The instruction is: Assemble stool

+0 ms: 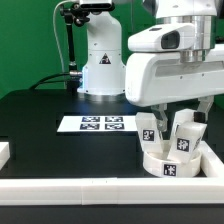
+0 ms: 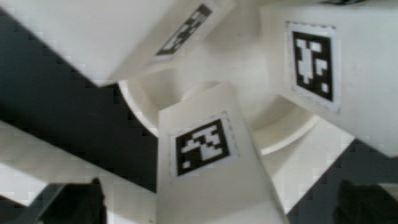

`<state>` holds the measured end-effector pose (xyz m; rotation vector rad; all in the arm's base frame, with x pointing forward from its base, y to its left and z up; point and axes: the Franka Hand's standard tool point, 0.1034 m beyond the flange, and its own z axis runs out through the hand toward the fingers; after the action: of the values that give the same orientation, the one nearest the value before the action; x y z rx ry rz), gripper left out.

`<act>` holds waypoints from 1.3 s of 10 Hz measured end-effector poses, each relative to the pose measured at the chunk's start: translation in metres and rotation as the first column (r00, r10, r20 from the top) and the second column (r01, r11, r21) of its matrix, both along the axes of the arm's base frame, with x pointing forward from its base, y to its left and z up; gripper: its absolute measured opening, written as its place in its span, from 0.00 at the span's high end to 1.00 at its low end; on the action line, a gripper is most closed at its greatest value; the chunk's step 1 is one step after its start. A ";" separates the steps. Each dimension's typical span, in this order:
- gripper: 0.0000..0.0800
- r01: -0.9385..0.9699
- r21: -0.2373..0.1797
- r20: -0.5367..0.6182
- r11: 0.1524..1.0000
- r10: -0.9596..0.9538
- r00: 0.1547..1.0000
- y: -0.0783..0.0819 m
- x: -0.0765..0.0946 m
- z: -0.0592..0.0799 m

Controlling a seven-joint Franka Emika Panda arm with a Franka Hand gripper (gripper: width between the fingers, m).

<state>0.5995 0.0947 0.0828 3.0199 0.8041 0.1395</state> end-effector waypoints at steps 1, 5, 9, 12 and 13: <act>0.19 -0.020 -0.009 0.002 1.000 0.020 1.000 0.000 0.001 0.001; 0.22 0.000 -0.010 -0.001 1.000 0.000 1.000 -0.004 0.002 -0.002; 0.58 0.039 -0.008 -0.002 0.999 -0.039 0.999 -0.006 0.002 -0.002; 0.58 0.260 0.013 -0.004 0.965 -0.260 0.966 -0.007 0.002 -0.002; 0.58 0.339 0.020 -0.006 0.941 -0.339 0.941 -0.011 0.003 -0.002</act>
Offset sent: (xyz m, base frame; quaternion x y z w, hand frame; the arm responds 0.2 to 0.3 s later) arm 0.0030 0.0054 -0.0032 0.0188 0.0010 0.0162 0.9997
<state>0.6024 0.0837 0.0805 3.1188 0.2718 0.1389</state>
